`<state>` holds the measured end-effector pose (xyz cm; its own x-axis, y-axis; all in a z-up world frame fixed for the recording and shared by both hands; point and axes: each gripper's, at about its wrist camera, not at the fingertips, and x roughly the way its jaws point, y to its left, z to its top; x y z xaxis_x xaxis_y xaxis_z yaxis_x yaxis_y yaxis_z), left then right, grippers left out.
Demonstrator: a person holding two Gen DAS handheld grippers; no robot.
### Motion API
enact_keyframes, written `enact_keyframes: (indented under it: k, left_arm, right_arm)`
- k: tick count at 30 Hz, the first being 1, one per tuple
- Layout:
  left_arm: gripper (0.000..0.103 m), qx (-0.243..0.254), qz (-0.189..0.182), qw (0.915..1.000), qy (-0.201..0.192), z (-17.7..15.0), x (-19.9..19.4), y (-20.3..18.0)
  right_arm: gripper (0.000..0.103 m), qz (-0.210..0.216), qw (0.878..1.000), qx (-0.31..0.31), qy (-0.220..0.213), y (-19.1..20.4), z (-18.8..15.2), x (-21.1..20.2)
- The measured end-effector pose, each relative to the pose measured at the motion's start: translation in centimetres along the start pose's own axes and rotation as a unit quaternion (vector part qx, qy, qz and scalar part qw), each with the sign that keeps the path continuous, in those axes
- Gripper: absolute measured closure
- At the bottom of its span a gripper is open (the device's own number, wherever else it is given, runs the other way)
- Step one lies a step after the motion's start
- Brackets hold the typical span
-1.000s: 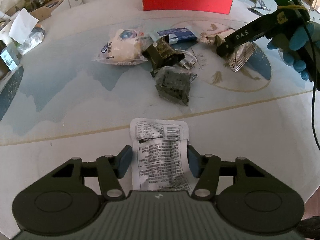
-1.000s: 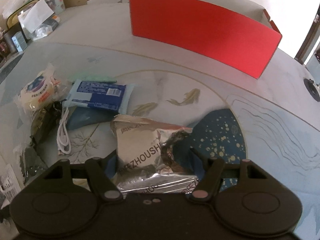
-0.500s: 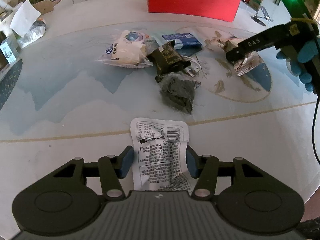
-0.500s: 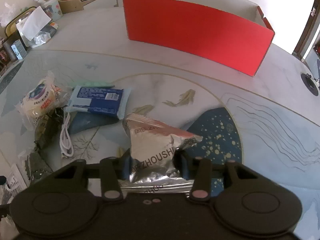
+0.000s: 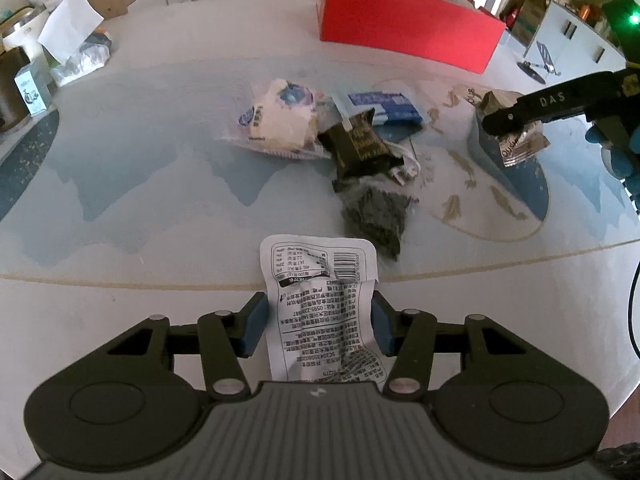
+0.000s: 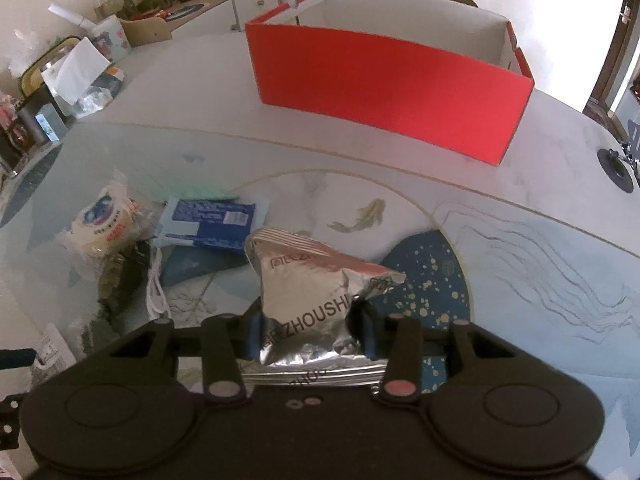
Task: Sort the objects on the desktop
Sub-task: 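Close the left tool on the white wrapper while the right tool grasps the silver pouch, then lift and carry the white wrapper and silver pouch toward the red box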
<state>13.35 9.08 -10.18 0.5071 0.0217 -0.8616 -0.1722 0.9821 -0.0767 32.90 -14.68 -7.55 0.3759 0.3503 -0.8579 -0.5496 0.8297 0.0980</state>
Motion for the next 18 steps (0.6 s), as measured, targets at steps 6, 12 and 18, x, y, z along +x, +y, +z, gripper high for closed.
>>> enact_keyframes:
  k: [6,12,18]
  left_arm:
    - [0.051,-0.007,0.003,0.9999,-0.011,1.1,-0.6,0.3]
    - [0.051,-0.012,0.004,0.9996,-0.024,2.4,-1.0,0.3]
    - [0.051,-0.014,0.013,0.9991,-0.039,3.9,-1.3,0.0]
  right_arm:
    - [0.058,0.011,1.000,0.000,-0.008,0.0,0.8,-1.3]
    - [0.058,0.022,1.000,0.000,-0.019,0.1,1.4,-2.4]
    - [0.058,0.037,0.999,0.004,-0.034,0.0,2.4,-3.5]
